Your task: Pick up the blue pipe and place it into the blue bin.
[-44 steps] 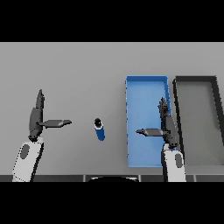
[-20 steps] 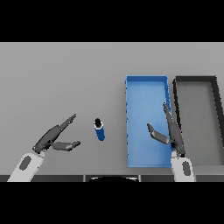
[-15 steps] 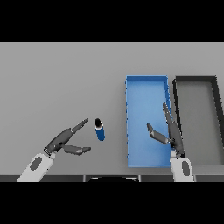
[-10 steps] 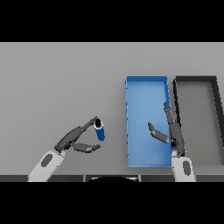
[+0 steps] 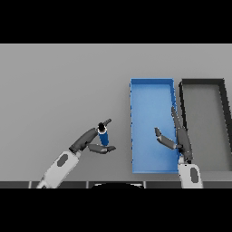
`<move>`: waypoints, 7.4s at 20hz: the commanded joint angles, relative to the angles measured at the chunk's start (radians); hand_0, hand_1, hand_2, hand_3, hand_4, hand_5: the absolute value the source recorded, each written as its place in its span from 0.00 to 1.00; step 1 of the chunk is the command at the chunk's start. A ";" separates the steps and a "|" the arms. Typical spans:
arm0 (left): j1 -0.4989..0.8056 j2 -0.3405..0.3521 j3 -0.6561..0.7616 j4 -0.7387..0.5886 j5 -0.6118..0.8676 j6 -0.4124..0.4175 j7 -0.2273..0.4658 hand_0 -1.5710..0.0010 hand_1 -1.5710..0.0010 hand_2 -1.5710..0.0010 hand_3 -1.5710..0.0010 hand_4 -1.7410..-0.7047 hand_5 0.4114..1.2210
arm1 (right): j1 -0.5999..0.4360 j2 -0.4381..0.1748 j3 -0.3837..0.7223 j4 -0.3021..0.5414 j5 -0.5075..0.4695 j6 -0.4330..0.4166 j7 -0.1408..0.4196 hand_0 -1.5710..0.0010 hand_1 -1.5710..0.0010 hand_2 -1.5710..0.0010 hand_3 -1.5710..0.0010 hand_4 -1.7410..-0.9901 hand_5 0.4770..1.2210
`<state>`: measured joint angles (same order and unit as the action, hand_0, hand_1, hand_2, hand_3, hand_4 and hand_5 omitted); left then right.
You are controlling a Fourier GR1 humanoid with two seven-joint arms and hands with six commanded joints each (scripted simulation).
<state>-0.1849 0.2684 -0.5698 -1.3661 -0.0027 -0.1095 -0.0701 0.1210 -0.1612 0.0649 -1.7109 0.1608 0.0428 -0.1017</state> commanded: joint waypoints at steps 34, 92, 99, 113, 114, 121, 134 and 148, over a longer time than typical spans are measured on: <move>-0.061 -0.208 0.028 -0.227 0.017 -0.050 0.032 0.00 0.00 0.00 0.00 0.26 1.00 | -0.012 -0.023 -0.017 0.027 0.009 0.000 -0.013 1.00 1.00 1.00 1.00 0.79 0.22; -0.017 -0.316 0.155 -0.229 -0.050 -0.232 0.055 0.00 0.00 0.00 0.09 0.01 1.00 | -0.696 -0.036 0.378 -0.086 -0.516 0.420 0.448 0.02 0.02 0.02 0.04 0.02 0.93; -0.024 -0.262 0.143 -0.225 -0.132 -0.277 0.001 0.62 0.65 0.66 0.70 0.52 1.00 | -0.687 -0.009 0.373 -0.111 -0.475 0.402 0.507 0.00 0.00 0.00 0.01 0.00 0.99; -0.015 -0.273 0.159 -0.215 -0.153 -0.249 0.135 0.98 0.98 0.99 0.99 0.79 0.09 | -0.684 0.076 0.285 -0.110 -0.557 0.418 0.571 0.00 0.00 0.00 0.00 0.00 1.00; -0.010 -0.265 0.159 -0.217 -0.149 -0.256 0.127 0.99 0.99 0.99 0.99 0.80 0.08 | -0.715 0.084 0.261 -0.120 -0.609 0.389 0.615 0.00 0.00 0.00 0.00 0.00 1.00; -0.016 -0.270 0.158 -0.216 -0.143 -0.263 0.162 1.00 1.00 1.00 1.00 0.81 0.03 | -1.030 0.013 0.072 -0.070 -0.908 0.270 0.697 0.00 0.00 0.00 0.00 0.00 1.00; -0.022 -0.252 0.161 -0.225 -0.164 -0.257 0.179 1.00 1.00 1.00 1.00 0.84 0.00 | -1.098 -0.212 -0.194 0.319 -0.672 0.239 0.608 0.00 0.00 0.00 0.00 0.00 1.00; 0.029 -0.245 0.151 -0.261 -0.143 -0.270 0.187 1.00 1.00 1.00 1.00 0.82 0.01 | -0.604 -0.295 -0.040 0.179 -0.591 0.008 0.712 0.00 0.00 0.00 0.04 0.00 1.00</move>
<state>-0.1550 0.0233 -0.4192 -1.6276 -0.1453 -0.3796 0.1164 -0.4821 -0.4563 0.0246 -1.5311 -0.4296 0.0528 0.6098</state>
